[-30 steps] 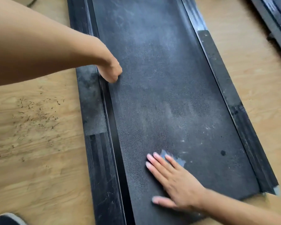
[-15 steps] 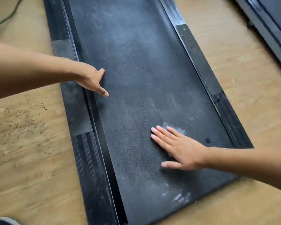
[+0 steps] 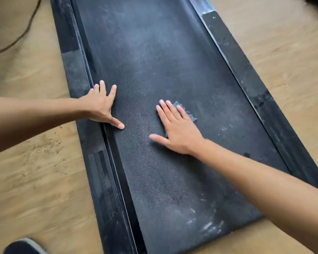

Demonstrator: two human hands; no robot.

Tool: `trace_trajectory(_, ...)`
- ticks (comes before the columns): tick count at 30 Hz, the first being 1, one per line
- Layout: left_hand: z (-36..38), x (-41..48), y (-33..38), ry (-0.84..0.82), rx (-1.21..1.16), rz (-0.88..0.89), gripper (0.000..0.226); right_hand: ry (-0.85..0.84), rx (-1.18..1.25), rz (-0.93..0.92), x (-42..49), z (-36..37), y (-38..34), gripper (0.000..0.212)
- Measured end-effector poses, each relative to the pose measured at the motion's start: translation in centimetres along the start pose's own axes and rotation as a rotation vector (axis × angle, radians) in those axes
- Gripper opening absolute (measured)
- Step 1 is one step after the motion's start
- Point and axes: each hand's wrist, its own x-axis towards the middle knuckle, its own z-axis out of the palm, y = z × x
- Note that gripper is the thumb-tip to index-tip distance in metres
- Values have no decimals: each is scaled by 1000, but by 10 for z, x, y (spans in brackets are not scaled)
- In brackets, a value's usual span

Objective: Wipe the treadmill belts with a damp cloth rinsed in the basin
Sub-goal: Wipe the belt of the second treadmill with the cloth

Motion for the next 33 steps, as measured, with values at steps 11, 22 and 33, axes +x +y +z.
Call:
trace_trajectory(11,-3,13,6,-22,138,-23,177,6,3,67,-192,40,-2,106)
trace_trajectory(22,-13,-3,13,-85,56,-24,167,34,0,44,46,-9,22,114)
trace_trajectory(33,-5,17,5,-116,106,-52,177,49,87,158,-69,18,15,109)
